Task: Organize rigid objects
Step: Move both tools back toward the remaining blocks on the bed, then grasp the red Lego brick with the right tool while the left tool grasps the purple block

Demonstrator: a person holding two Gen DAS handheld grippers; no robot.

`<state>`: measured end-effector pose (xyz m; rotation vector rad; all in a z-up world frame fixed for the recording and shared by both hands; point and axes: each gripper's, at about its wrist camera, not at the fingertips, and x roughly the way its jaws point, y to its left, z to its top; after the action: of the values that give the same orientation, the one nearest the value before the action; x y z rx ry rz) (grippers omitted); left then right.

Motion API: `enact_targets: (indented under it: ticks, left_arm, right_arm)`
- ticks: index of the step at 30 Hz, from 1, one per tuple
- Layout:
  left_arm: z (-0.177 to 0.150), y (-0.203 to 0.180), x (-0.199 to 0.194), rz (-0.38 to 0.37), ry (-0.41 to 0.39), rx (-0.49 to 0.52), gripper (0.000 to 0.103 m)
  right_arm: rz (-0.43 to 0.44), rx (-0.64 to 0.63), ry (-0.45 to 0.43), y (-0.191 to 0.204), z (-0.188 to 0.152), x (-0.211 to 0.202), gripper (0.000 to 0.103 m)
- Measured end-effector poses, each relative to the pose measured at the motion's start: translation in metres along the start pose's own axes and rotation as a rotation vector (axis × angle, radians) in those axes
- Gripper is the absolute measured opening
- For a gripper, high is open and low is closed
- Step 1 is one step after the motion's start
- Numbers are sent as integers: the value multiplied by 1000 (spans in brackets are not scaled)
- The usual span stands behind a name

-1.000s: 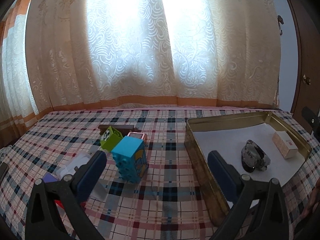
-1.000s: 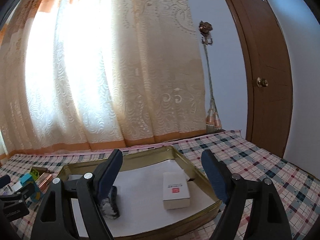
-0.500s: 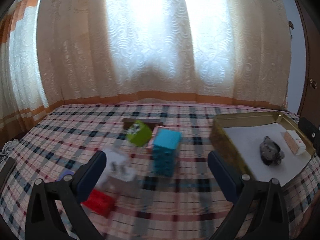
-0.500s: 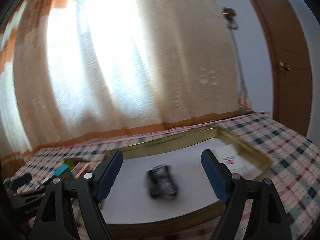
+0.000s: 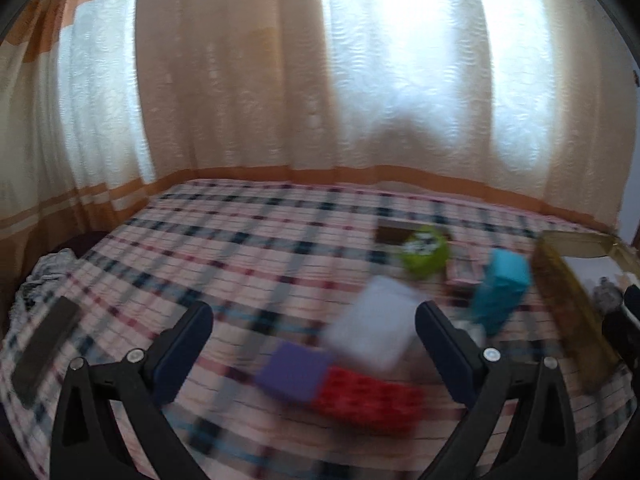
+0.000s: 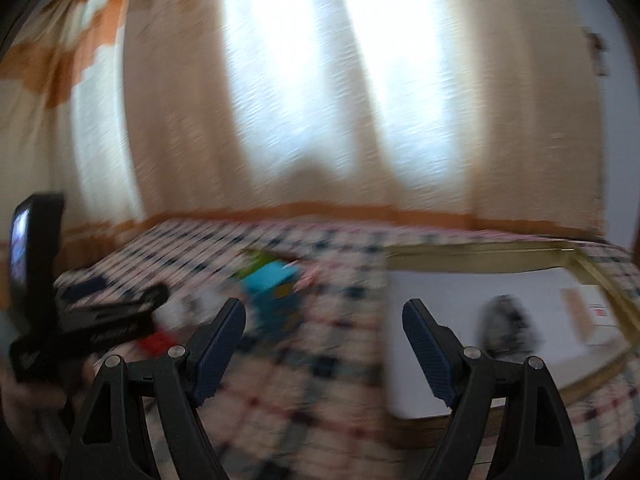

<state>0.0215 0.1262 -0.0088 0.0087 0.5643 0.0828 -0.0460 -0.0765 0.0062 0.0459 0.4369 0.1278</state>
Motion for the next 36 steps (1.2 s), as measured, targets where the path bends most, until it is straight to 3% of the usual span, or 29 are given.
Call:
enact_targets:
  ticks: [8,16,19,21,26,30,32,36]
  left_arm:
    - [-5,70,14,116,72,-58,103]
    - [-11,102,20,87,114,-76,102]
    - [-12,105,22,74,129,-71,103]
    - [-12,105,22,67,130,-63,102]
    - [-12,97,21,21,138,-25,102]
    - [-13,82,18,-67,147,23,102]
    - [-13,70,17,-126,152,55,102]
    - [-10,47,20,-144,156,109,102]
  right_arm:
    - [307,-130,258,73,-10,53,83]
    - [348,-261,377,123,-12,95,81]
    - [360,-288,436,133,-14,111,68]
    - [358,-293,468,136,-14,119,65]
    - [344,-323,453,136,-14,112,34]
    - [390,-273,443,118,-17,98,34]
    - [413,-209,393,97,-14,85,34]
    - [377,-180,311,70,-10,65,34]
